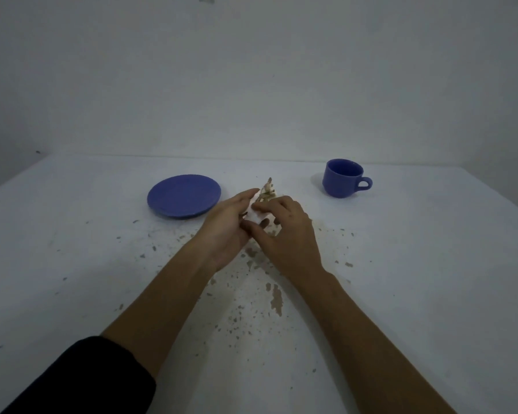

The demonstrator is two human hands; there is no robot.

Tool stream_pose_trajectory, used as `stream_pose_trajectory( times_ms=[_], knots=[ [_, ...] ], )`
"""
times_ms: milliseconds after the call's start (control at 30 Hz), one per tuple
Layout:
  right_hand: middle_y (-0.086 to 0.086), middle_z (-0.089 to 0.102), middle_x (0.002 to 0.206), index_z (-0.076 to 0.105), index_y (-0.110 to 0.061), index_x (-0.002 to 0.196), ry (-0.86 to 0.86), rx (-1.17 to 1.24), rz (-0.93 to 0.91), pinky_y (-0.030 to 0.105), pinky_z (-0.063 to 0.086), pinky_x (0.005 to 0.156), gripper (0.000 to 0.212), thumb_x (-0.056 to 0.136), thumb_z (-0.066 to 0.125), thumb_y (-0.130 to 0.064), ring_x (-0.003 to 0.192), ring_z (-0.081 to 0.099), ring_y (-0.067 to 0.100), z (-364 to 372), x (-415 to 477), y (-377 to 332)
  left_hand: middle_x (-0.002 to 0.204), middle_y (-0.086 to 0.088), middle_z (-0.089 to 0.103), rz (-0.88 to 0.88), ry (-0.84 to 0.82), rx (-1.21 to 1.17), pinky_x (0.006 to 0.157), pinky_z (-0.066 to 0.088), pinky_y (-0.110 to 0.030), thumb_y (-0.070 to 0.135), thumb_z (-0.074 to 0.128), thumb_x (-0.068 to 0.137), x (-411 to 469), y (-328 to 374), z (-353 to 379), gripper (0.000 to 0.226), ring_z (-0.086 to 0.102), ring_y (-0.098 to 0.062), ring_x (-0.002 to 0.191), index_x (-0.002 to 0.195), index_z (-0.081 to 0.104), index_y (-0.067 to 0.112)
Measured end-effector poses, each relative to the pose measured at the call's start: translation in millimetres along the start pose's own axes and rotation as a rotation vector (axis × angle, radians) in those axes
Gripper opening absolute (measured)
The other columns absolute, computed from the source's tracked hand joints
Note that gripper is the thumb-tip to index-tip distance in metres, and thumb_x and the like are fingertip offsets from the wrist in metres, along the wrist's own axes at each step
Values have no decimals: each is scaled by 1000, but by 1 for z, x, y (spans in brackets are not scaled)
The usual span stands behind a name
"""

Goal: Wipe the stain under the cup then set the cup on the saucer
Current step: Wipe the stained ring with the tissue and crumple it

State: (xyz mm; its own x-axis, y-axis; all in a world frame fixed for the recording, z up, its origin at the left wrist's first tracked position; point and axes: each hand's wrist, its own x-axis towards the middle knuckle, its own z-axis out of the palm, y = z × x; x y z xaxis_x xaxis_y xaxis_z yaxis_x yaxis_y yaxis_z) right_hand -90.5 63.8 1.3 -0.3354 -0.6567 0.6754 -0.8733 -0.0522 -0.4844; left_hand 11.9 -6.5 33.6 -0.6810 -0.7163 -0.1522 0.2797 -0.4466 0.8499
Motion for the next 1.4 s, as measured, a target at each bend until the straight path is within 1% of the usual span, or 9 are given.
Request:
stream_pose_trajectory(
  times_ms=[100,267,433,600,700,800,933,1133,1400],
  knots=[
    [0,75,99,76,-17,101,44,31,22,32,54,83,24,86,67,-32,89,65,12,-1,2,0,130,-16,60,12,1,50,97,51,-39,14,32,102,-2,0,0,38,64,-26,114,134,51,9],
    [-17,71,87,77,-23,97,23,222,209,6,46,74,15,89,66,-28,76,63,-2,-10,2,-3,133,-14,56,48,34,148,95,54,-39,13,35,102,-2,0,0,37,66,-27,110,134,53,15],
    [-19,71,81,73,-29,91,7,525,512,8,50,66,9,90,64,-26,75,67,-2,-18,10,-8,125,-8,63,98,134,198,94,54,-42,15,36,102,-1,1,-1,35,69,-21,104,132,54,19],
    [-12,71,80,70,-23,89,-5,620,514,9,51,64,11,92,61,-20,70,65,-1,-24,8,-9,116,-7,68,146,227,259,82,59,-33,19,43,100,-4,2,1,31,74,-18,90,127,58,15],
    [-14,72,82,71,-25,90,-37,566,484,7,50,64,13,92,60,-31,73,66,-2,-22,7,-13,109,-5,71,229,291,365,74,60,-27,19,50,97,-7,2,4,30,73,-17,88,124,62,15],
    [-16,72,83,72,-30,91,-50,460,461,9,50,67,22,83,65,-49,77,68,2,-18,7,-16,109,8,69,402,295,632,79,56,-19,21,54,95,-11,3,5,30,67,-2,92,123,64,21],
    [-15,73,81,75,-27,93,-26,473,501,16,54,74,13,87,67,-36,77,69,5,-22,8,-18,103,14,67,510,306,747,83,54,-18,25,55,95,-14,4,7,29,63,6,90,121,65,24],
    [-18,70,82,65,-38,78,-52,595,618,16,53,70,17,93,60,-31,75,69,6,-35,11,-13,96,13,67,473,392,575,75,59,-24,21,55,94,-8,8,3,26,70,-8,86,117,67,21],
    [-10,67,89,62,-29,90,-57,670,700,15,53,66,15,98,50,-32,80,69,11,-38,13,-9,98,3,66,347,396,314,67,61,-27,16,52,96,-10,11,5,20,71,-15,81,108,68,18]
  ],
)
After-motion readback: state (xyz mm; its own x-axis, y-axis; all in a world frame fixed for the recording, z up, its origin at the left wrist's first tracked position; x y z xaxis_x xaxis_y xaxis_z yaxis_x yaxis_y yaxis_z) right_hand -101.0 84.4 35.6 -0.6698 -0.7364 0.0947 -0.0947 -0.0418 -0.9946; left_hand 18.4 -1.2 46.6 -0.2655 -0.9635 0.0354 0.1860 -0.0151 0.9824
